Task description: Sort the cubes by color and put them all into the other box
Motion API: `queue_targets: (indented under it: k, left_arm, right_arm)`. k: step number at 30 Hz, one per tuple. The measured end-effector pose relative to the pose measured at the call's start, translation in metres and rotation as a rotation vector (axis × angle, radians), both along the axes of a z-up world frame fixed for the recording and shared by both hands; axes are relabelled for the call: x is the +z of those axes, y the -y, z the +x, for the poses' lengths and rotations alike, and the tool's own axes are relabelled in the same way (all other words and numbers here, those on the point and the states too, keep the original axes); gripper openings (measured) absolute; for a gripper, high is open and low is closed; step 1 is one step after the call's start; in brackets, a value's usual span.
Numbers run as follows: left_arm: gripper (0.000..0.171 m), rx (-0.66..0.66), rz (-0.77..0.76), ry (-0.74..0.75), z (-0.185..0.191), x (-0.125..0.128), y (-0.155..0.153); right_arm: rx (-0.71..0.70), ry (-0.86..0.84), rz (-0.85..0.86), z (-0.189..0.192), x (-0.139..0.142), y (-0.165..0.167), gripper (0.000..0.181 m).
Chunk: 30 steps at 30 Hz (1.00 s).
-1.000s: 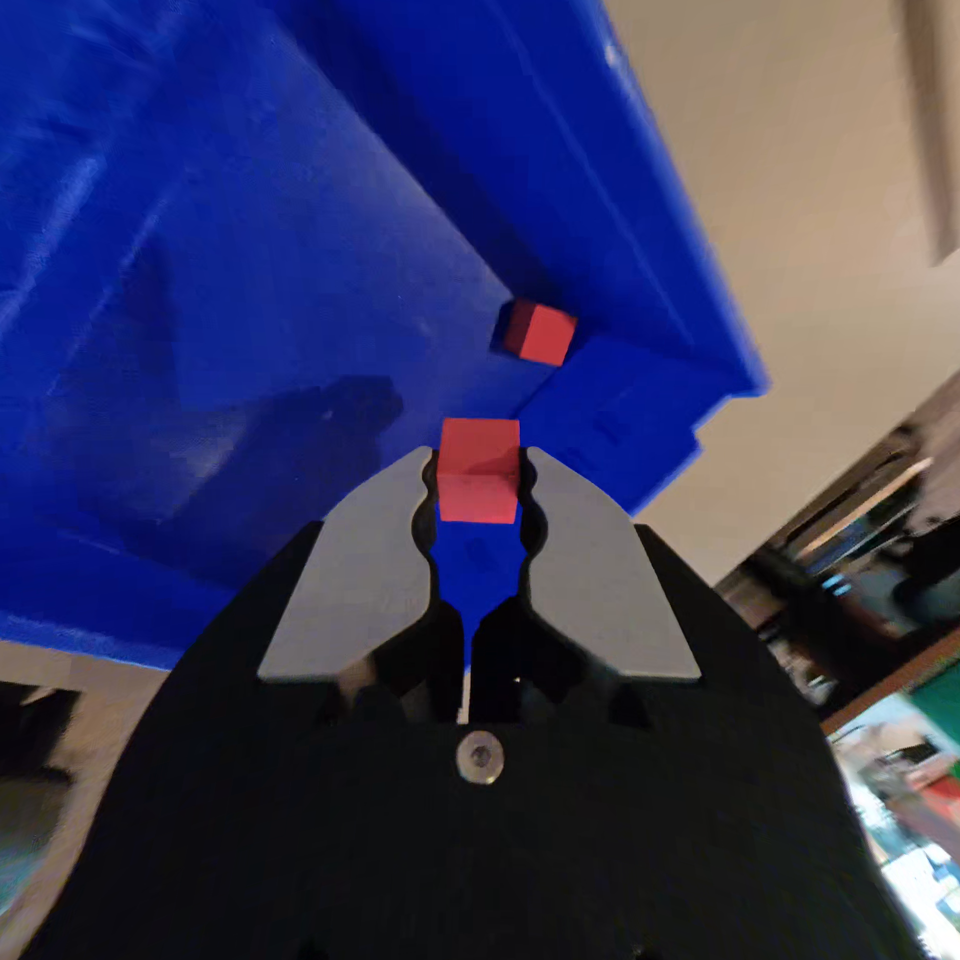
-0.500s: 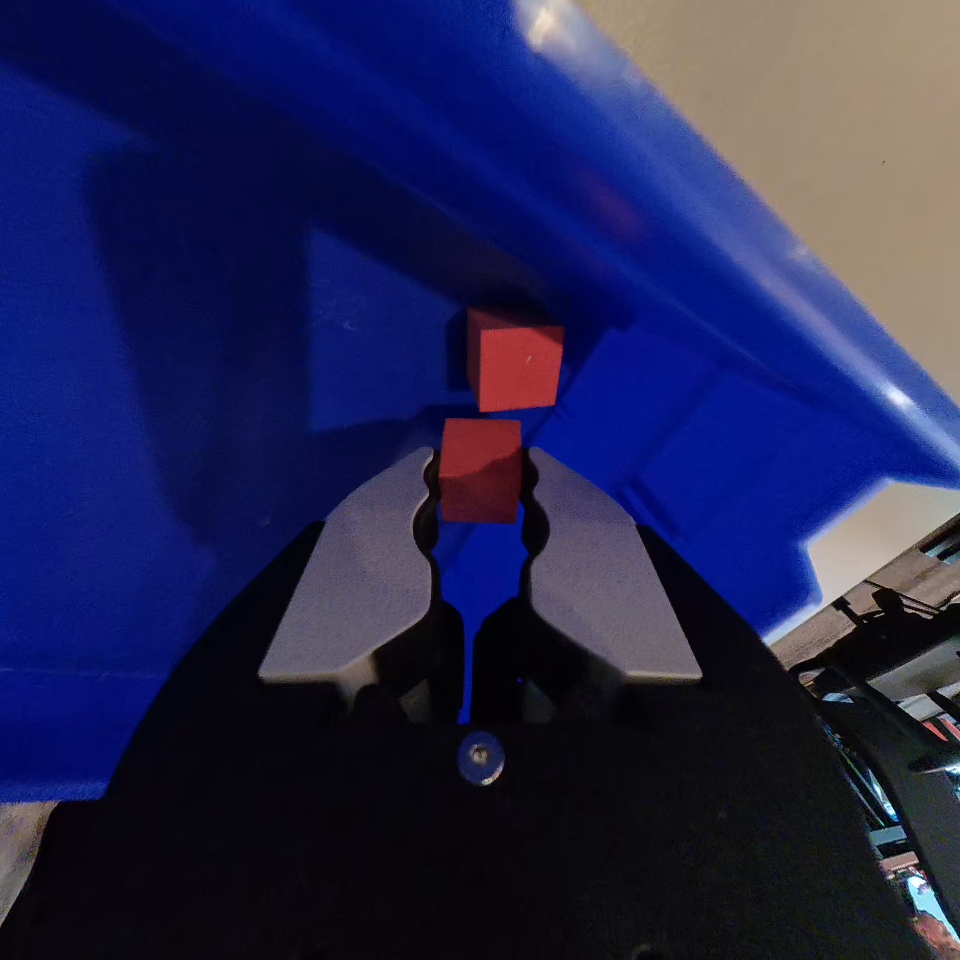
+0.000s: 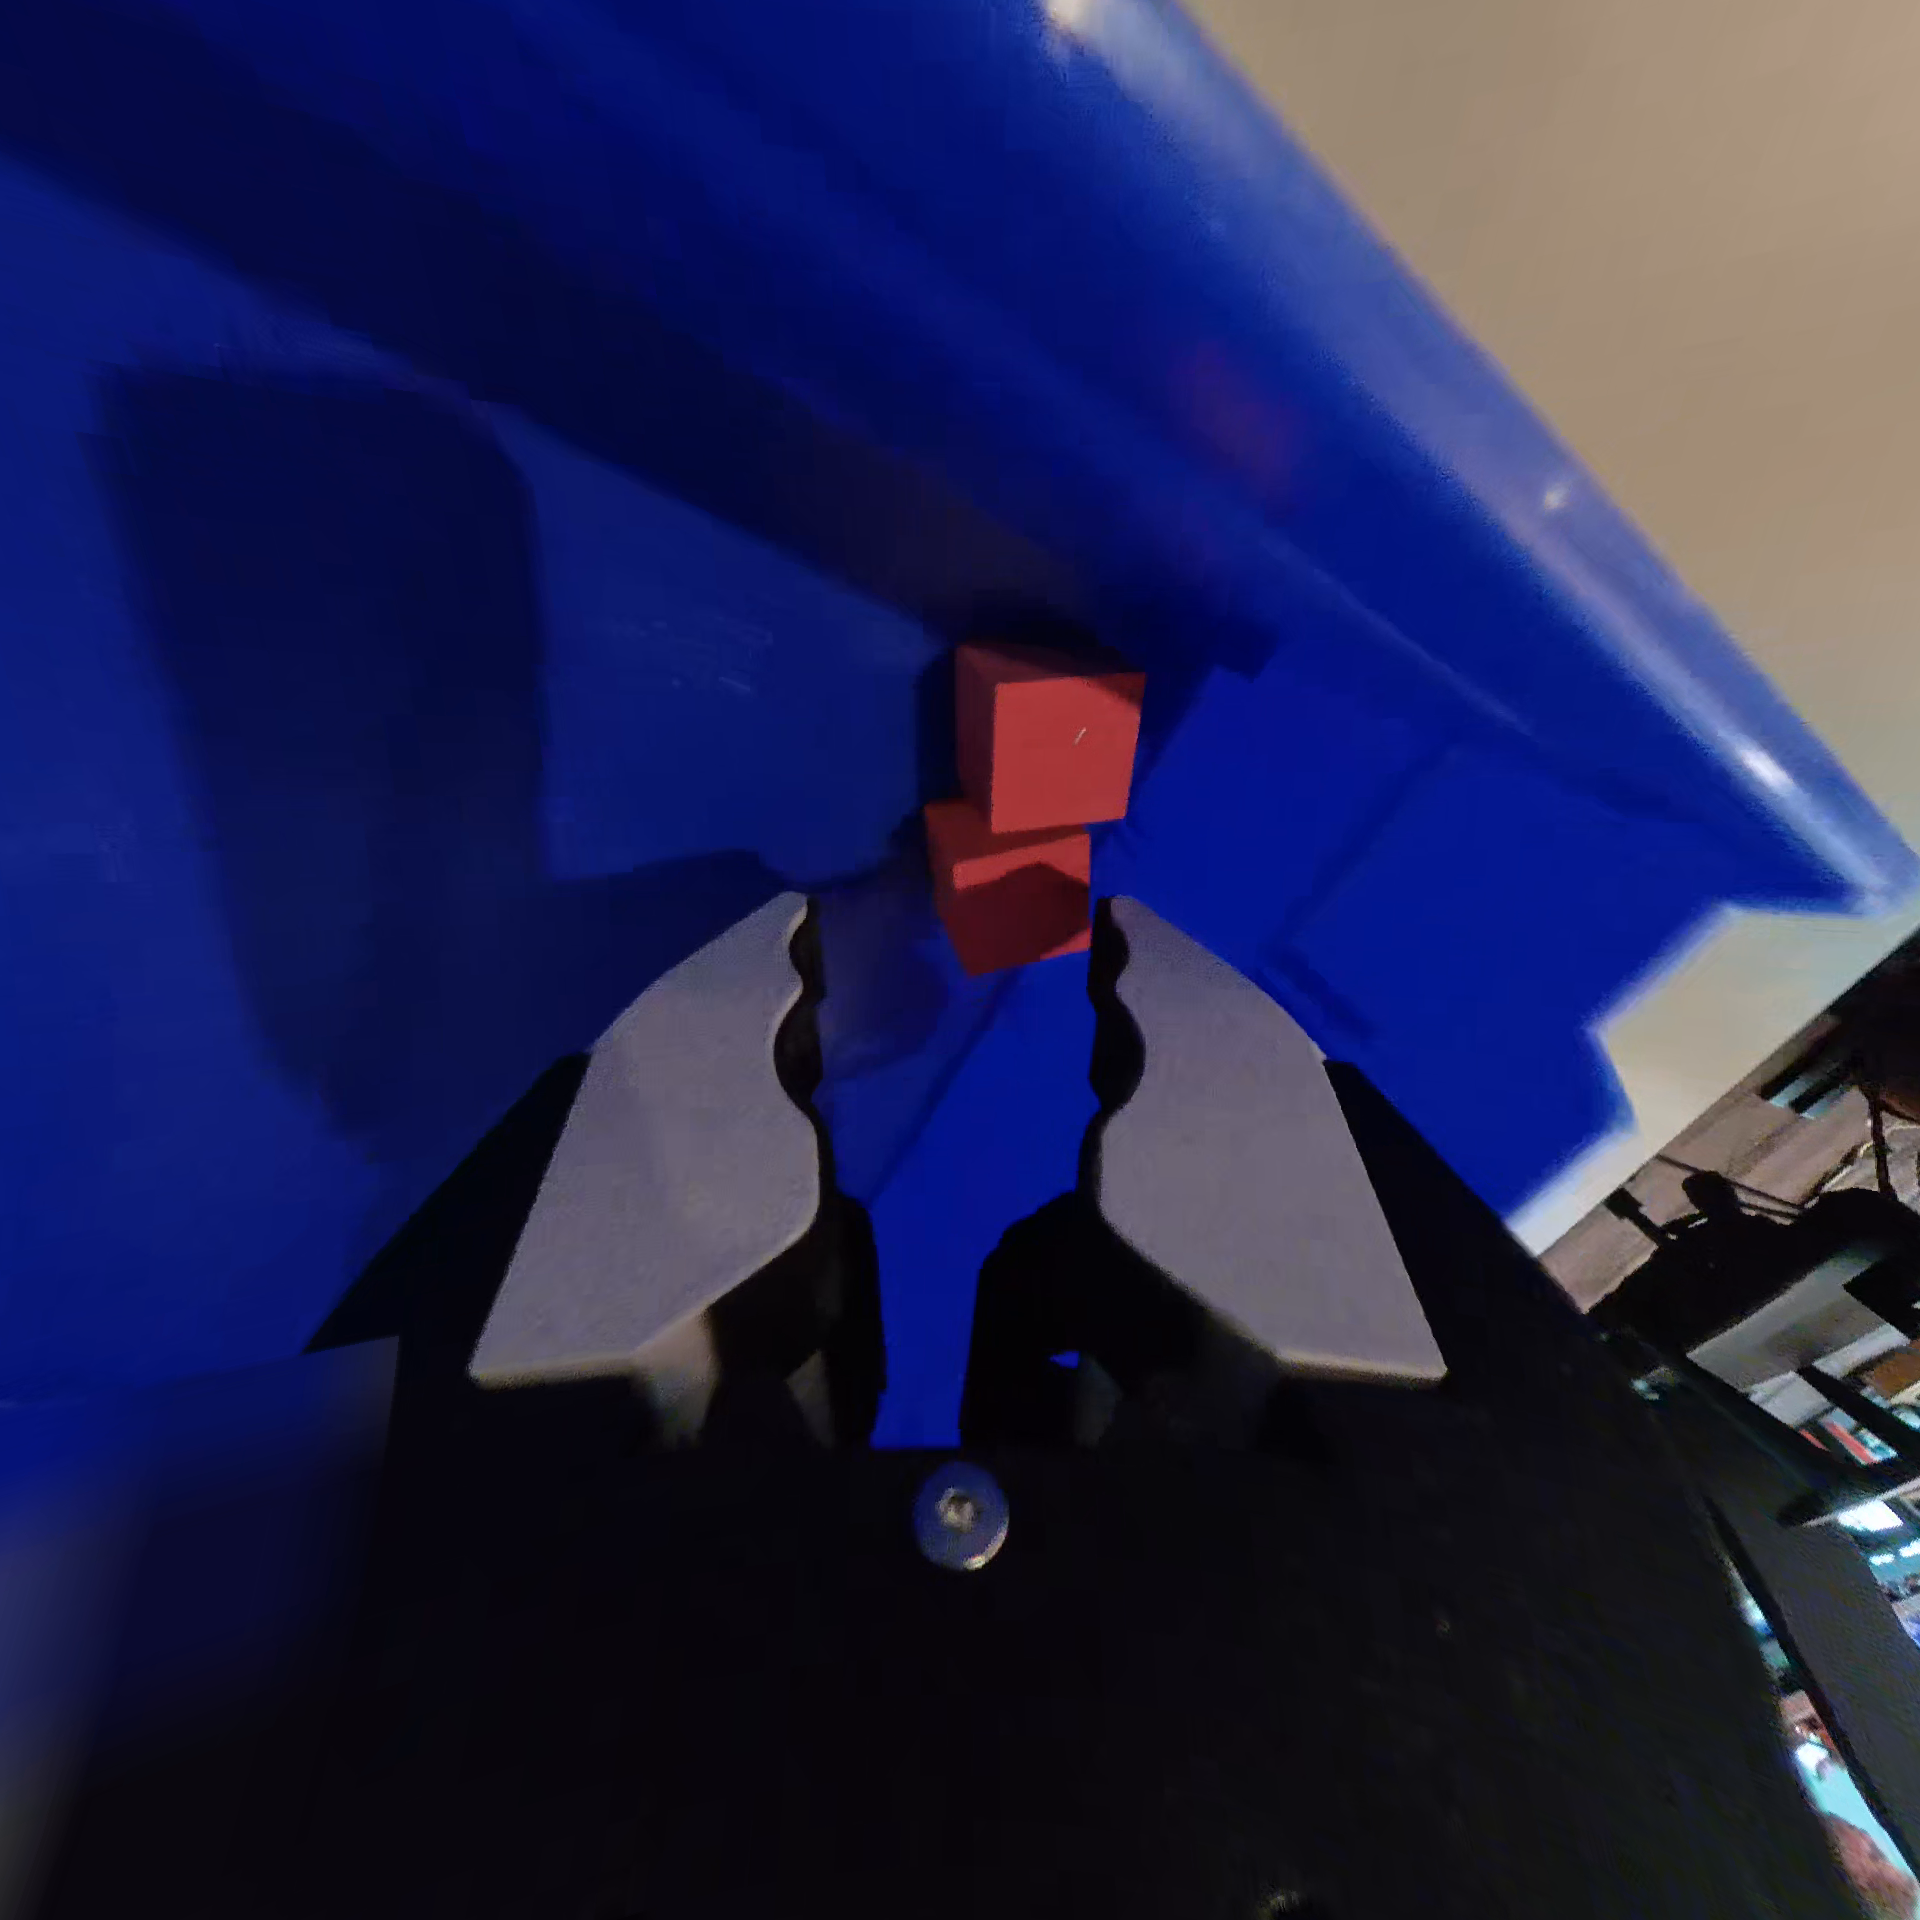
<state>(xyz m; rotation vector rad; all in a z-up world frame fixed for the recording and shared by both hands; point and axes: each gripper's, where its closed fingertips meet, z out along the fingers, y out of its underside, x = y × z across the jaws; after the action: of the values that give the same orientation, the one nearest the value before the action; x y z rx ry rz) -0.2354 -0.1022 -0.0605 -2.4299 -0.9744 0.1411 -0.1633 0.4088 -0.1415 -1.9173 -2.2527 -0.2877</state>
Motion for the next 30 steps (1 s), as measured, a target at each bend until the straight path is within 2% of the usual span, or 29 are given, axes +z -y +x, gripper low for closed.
queue_targets:
  k: [3,5,8,11,21,30]
  left_arm:
    - [0.025,0.046,-0.065,0.025,-0.013,-0.020,0.003]
    - [0.022,0.087,-0.080,0.087,-0.016,-0.033,0.004]
    - [0.033,0.155,-0.100,0.151,-0.023,-0.046,0.007]
    - [0.044,0.209,-0.098,0.146,-0.033,-0.049,0.006]
    - [0.053,0.311,-0.237,0.240,-0.041,-0.072,0.016]
    - [0.052,0.381,-0.257,0.304,-0.047,-0.091,0.014]
  right_arm:
    - [0.039,-0.075,0.026,-0.001,0.021,0.012,0.048]
    - [0.071,-0.125,0.035,-0.001,0.035,0.023,0.047]
    - [0.127,-0.178,0.062,0.002,0.051,0.037,0.045]
    - [0.175,-0.233,0.074,0.004,0.064,0.050,0.045]
    - [0.280,-0.431,0.062,0.018,0.097,0.090,0.042]
    - [0.369,-0.532,0.069,0.042,0.111,0.113,0.041]
